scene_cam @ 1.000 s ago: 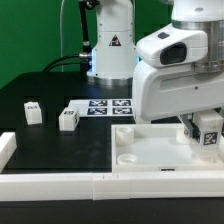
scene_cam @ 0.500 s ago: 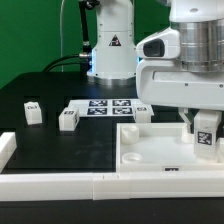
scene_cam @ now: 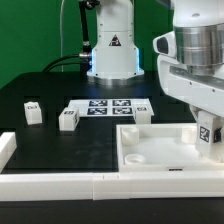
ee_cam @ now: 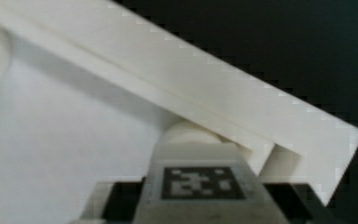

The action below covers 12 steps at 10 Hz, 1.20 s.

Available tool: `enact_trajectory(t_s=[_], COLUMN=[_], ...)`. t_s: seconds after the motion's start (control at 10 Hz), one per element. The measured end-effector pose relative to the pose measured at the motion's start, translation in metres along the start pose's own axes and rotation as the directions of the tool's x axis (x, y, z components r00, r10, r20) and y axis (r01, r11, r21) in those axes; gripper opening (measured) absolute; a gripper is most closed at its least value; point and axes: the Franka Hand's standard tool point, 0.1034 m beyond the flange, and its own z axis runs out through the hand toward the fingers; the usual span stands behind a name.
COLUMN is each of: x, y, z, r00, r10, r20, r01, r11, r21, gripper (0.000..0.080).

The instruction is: Assemble one leg

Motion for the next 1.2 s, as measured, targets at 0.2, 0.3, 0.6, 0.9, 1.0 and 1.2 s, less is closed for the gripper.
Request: enact_trajectory(t_s=[0.2,0.3,0.6,0.9,1.0,1.2], x=[-0.0014,-0.0015,-0.0042,-0.0030,-0.0016,0.0043], y=[-0.0005,-0.0005,-0.0027,-0.0043,-0.0045,-0.0048], z=[0.0001,0.0001,-0.0037,-0.0054,-0.0057,-0.0064], r00=[0.999,0.999,0.991,0.821,0.748,0.499], r10=[0.052,0.040,-0.131,-0.570,-0.663,-0.866], r20=[0.001,0.001,-0.001,-0.024,-0.027,-0.024], r01=[-0.052,-0.040,0.131,0.570,0.662,0.865], r11=[0.999,0.999,0.991,0.822,0.749,0.499], r21=[0.001,0.001,0.004,-0.018,-0.028,-0.051], gripper=[0.0277,0.0318,0.0605,0.0647,0.0647,0.0648])
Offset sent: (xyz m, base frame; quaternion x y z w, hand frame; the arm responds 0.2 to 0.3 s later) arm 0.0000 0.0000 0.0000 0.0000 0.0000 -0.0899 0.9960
